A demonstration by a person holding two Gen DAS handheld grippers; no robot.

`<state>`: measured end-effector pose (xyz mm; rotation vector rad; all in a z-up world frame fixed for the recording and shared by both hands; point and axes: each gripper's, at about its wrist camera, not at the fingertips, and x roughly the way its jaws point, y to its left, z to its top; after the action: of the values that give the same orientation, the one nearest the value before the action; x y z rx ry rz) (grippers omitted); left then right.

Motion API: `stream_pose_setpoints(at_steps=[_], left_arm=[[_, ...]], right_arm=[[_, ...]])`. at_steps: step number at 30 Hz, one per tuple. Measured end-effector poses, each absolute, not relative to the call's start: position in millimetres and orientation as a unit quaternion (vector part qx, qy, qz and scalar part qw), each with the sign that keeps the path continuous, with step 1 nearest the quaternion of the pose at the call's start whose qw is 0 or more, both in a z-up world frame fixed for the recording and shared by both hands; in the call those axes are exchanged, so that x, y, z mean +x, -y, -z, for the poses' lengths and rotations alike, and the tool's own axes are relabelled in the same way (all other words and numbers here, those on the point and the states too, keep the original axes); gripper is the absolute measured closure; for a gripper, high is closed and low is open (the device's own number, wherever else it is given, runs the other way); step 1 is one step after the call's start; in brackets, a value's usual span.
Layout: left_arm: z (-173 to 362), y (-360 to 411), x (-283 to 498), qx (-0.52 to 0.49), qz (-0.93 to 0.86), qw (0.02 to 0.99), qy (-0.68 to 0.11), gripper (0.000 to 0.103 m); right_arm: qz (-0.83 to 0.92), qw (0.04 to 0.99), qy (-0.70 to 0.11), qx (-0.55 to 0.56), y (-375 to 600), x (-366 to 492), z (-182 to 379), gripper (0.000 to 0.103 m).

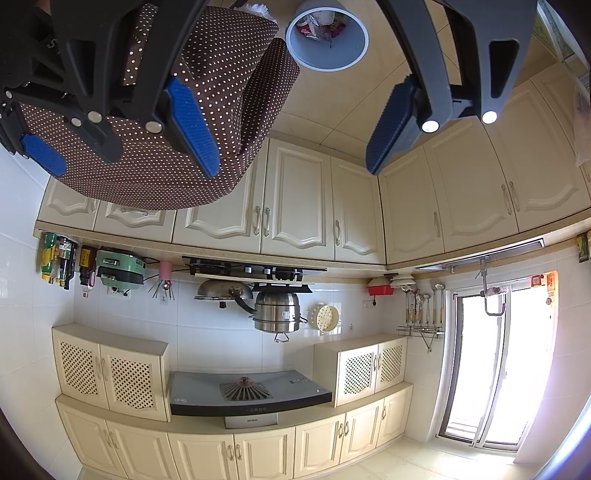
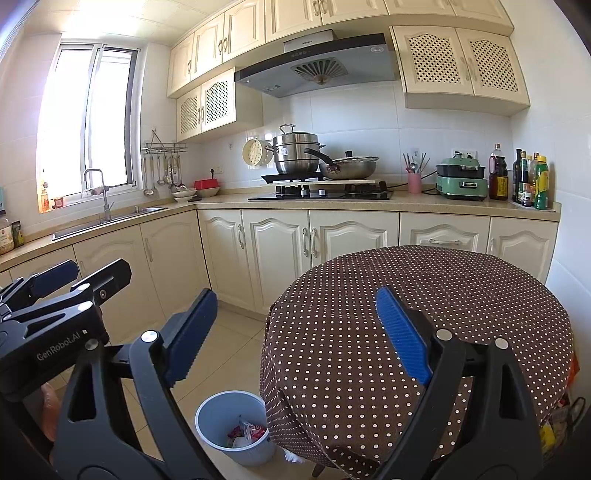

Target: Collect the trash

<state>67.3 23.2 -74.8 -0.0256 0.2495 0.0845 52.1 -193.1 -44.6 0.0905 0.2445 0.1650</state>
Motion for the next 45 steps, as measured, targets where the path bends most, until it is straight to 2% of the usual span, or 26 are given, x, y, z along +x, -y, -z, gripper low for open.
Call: stream_pose_setpoints(at_steps=[45], left_arm=[[81,-20,74,-0.017,-0.043,0.991,-0.129,0.023]], right_arm=[[-0.081,0.987,-0.128,0.05,181,57,46,0.015]])
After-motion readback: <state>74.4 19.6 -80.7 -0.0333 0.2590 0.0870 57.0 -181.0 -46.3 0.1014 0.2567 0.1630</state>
